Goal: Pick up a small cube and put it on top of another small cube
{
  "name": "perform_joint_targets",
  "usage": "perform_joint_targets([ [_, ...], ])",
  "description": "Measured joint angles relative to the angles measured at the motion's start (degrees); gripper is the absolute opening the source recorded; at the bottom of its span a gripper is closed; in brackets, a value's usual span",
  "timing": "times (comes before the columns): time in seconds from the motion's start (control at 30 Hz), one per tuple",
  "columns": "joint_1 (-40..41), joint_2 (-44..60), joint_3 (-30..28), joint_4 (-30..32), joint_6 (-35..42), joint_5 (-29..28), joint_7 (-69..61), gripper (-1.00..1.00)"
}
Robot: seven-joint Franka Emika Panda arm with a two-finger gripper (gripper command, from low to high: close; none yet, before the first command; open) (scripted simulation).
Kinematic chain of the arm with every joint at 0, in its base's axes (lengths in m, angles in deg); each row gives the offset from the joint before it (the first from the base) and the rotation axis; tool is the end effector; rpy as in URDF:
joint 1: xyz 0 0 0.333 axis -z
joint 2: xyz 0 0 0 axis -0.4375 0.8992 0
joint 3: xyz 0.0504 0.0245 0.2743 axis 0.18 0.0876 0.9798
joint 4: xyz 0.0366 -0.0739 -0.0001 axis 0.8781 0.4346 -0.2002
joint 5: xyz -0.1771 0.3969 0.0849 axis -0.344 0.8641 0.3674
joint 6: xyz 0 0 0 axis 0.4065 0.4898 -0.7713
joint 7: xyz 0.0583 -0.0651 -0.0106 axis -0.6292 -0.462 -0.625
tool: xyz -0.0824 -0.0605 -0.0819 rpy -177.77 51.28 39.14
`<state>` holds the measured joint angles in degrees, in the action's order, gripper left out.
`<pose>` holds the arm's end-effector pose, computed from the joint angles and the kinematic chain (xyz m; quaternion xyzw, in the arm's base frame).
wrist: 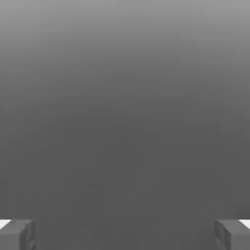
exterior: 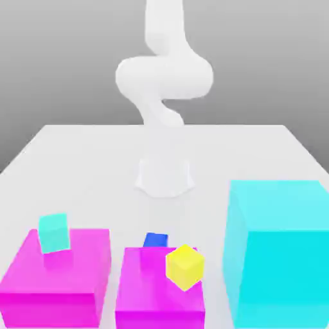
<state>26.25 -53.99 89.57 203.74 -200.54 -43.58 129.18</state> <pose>0.4638 -0.0030 0.6137 -0.8583 0.3700 -0.3272 0.1391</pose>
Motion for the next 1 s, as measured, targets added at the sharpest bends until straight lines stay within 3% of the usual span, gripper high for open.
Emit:
perform_joint_targets([
  [0.57, 2.75, 32.12, -0.07, 32.98, -28.01, 0.07, 3.92, 0.0],
  [0.83, 3.33, 54.08, 0.36, 33.13, -45.57, 0.94, 3.69, 0.0],
  [0.87, 3.25, 55.41, 0.3, 32.91, -46.67, 0.94, 3.71, -1.0],
  [1.0, 3.25, 55.41, 0.31, 32.91, -46.68, 0.8, 3.85, -1.0],
])
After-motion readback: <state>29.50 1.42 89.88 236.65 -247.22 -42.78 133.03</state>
